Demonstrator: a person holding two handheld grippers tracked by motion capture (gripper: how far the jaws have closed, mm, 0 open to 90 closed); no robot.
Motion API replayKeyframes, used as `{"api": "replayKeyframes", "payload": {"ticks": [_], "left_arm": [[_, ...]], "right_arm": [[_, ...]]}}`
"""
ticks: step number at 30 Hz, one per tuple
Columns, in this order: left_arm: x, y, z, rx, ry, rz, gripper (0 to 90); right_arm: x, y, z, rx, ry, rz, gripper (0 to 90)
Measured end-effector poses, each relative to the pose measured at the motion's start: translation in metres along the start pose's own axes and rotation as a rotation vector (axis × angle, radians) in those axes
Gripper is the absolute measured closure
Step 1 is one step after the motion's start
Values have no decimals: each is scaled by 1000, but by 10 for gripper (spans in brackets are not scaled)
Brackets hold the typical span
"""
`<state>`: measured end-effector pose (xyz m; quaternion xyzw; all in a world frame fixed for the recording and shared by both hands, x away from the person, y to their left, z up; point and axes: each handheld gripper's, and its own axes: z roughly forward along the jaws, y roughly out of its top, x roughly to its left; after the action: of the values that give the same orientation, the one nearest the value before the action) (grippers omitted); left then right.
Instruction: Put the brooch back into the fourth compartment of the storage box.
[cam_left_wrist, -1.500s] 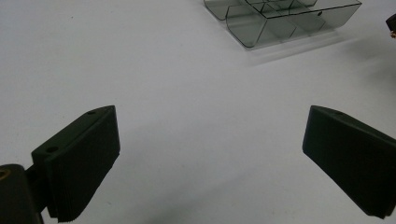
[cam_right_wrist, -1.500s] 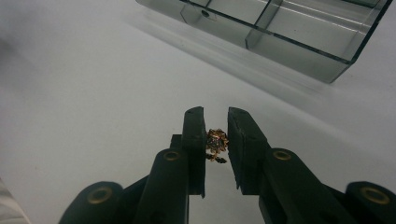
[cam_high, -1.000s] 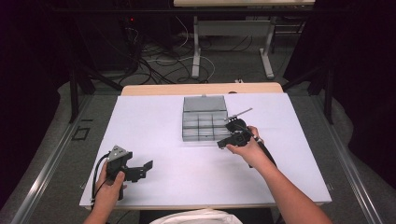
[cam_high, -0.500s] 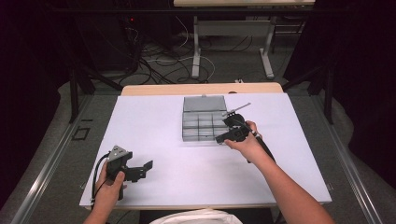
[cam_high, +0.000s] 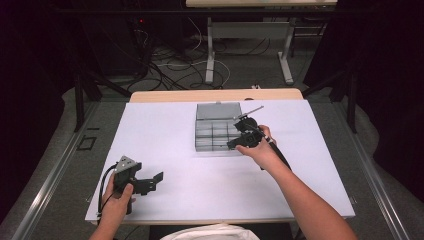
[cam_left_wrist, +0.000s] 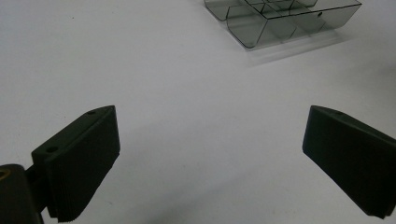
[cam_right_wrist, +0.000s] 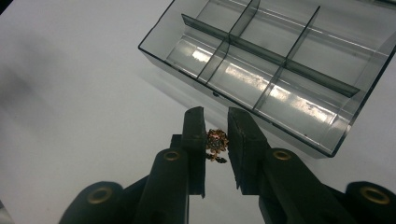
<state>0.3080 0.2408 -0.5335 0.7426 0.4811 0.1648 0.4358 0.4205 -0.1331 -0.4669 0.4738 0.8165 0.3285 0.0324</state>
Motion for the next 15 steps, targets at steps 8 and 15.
{"api": "replayKeyframes", "payload": {"ticks": [8,15], "left_arm": [[0,0,0,1,1,0,43],[0,0,0,2,1,0,43]], "right_arm": [[1,7,5,-21,14,1,778],[2,12,12,-27,15,-2,778]]}}
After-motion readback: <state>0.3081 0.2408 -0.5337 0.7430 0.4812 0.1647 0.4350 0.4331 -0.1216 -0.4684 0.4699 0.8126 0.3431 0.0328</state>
